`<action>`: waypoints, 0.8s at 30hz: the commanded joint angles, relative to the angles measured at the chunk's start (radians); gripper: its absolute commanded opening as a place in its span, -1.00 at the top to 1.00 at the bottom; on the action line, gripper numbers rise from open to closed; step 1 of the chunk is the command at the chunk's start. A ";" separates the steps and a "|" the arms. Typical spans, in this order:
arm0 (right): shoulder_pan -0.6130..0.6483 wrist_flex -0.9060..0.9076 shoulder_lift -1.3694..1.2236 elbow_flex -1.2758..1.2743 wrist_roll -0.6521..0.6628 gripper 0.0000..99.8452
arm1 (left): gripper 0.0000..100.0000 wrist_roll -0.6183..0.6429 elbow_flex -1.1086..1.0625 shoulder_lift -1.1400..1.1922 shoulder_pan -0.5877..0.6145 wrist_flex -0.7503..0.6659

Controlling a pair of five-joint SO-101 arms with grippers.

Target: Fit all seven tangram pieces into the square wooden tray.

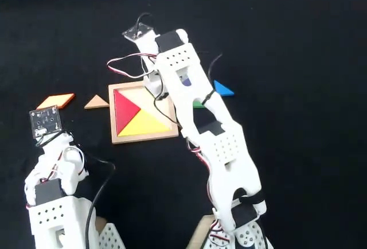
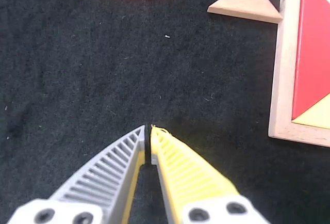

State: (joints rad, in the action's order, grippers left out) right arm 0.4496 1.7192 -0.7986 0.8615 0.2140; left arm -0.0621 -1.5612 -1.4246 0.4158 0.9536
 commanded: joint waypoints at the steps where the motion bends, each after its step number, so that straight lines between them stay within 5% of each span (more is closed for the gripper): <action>1: -0.002 0.017 0.166 0.056 -0.017 0.98 | 0.93 -0.002 0.002 -0.008 0.007 -0.012; 18: -0.245 -0.015 0.880 -0.398 -0.011 0.98 | 0.93 -0.002 0.002 -0.008 0.001 -0.012; 24: -0.167 -0.089 0.947 -0.740 -0.011 0.98 | 0.93 -0.002 0.002 -0.008 0.001 -0.015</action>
State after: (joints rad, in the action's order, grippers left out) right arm 0.2378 1.6870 0.1036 0.2662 0.2079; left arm -0.0621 -1.5612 -1.4246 0.4158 0.9536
